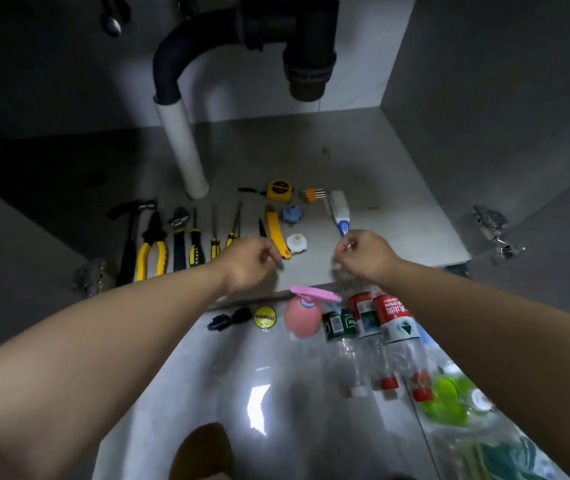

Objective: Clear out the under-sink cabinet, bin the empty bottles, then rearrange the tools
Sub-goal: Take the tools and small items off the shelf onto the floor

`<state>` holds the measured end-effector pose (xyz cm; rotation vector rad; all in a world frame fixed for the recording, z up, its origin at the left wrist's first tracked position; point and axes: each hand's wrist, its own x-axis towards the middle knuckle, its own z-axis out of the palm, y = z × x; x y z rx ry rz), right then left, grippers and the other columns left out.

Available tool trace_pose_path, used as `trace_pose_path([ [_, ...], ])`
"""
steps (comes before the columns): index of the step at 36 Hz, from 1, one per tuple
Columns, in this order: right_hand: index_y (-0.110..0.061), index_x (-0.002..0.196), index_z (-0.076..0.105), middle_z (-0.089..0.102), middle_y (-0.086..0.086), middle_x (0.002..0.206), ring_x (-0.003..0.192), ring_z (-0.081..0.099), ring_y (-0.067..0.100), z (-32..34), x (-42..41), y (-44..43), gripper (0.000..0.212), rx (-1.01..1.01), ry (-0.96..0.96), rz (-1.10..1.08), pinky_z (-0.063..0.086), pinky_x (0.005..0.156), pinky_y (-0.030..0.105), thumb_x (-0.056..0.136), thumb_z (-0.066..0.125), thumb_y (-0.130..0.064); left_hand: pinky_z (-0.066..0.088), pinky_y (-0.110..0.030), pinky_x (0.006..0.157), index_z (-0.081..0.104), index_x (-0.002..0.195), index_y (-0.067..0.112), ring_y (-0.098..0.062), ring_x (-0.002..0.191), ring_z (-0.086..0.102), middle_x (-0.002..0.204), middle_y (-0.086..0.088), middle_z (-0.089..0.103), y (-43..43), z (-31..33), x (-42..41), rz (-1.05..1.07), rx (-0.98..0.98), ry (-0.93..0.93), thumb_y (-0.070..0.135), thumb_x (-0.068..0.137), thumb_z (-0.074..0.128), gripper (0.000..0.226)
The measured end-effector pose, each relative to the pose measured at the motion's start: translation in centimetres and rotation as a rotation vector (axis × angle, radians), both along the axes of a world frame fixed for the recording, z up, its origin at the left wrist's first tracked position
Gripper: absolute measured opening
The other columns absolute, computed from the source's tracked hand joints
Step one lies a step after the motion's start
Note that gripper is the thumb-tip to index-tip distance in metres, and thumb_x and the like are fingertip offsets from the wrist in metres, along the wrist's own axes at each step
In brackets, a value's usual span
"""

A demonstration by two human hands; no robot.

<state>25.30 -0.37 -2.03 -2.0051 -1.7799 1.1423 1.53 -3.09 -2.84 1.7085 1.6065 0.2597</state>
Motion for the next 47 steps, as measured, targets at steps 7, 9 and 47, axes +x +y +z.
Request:
trace_pose_path([
  [7,-0.009,0.117,0.051,0.056,0.014,0.110,0.092,0.061,0.030,-4.0,1.2,3.0,0.041,0.059,-0.264,-0.020,0.051,0.079,0.036,0.086,0.072,-0.027,0.049,-0.030,0.095,0.066,0.115,0.023,-0.026,0.105,0.062,0.126,-0.007,0.056,5.1,-1.5,1.3,0.004,0.227,0.136,0.011,0.091,0.061,0.027],
  [9,-0.011,0.121,0.049,0.053,0.012,0.110,0.091,0.060,0.028,-5.0,0.8,3.4,0.046,0.080,-0.271,-0.031,0.051,0.077,0.035,0.088,0.072,-0.032,0.044,-0.025,0.094,0.066,0.119,0.019,-0.028,0.111,0.059,0.131,-0.009,0.054,6.5,-1.9,1.7,0.005,0.281,0.167,0.009,0.091,0.060,0.031],
  [47,-0.013,0.078,0.066,0.072,0.004,0.061,0.046,0.067,0.010,-5.5,6.2,4.4,0.017,0.084,0.292,-0.407,0.050,0.041,0.019,0.080,0.079,-0.025,0.046,-0.041,0.099,0.072,0.110,0.022,-0.032,0.114,0.058,0.117,-0.009,0.069,16.6,-1.1,7.3,-0.046,0.390,0.520,0.025,0.094,0.061,0.020],
])
